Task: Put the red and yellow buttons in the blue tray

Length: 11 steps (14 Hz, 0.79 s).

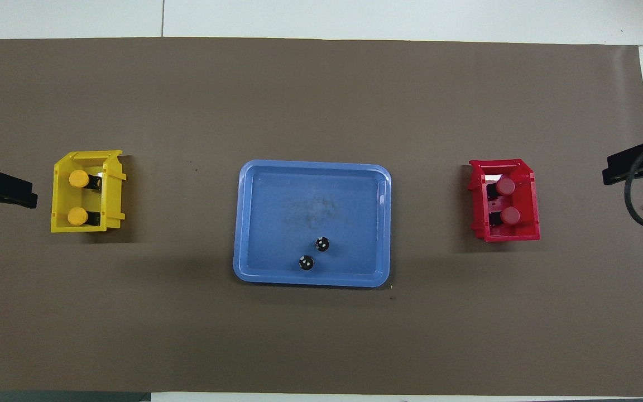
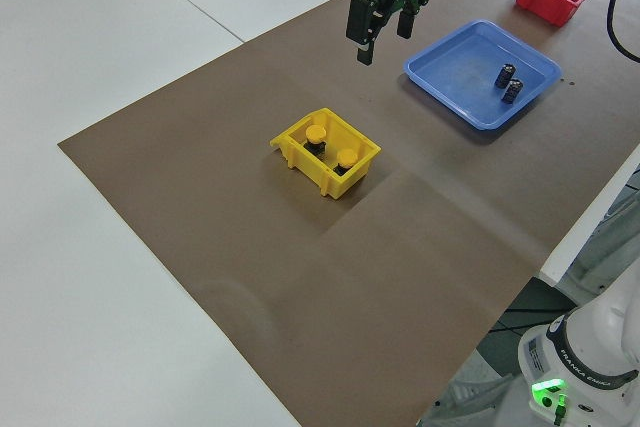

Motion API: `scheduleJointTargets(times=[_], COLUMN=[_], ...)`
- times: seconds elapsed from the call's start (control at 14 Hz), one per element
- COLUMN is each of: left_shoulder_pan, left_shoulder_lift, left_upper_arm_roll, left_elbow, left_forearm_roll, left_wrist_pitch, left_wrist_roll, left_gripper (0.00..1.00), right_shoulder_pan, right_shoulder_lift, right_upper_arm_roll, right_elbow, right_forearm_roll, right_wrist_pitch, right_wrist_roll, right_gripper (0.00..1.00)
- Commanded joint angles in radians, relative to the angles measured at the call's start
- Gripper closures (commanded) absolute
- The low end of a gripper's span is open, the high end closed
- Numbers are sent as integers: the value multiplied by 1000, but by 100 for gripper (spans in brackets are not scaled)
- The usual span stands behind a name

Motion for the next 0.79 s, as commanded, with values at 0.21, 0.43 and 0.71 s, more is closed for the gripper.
scheduleJointTargets(times=[0.21, 0.43, 0.71], left_shoulder_pan=[8, 8, 9], left_shoulder_lift=[-10, -10, -10], left_upper_arm_roll=[11, 11, 11], left_elbow=[-3, -3, -3], left_forearm_roll=[14, 14, 14], left_wrist_pitch=[-8, -7, -8], left_wrist_roll=[-8, -9, -9], left_gripper=[0, 0, 0], right_shoulder_pan=[-5, -8, -4], right_shoulder_lift=[-12, -12, -12], right_upper_arm_roll=[4, 4, 4], right_elbow=[-14, -16, -20], right_forearm_roll=[0, 0, 0], right_wrist_pitch=[15, 18, 31], right_wrist_roll=[-1, 4, 4], right_gripper=[0, 0, 0])
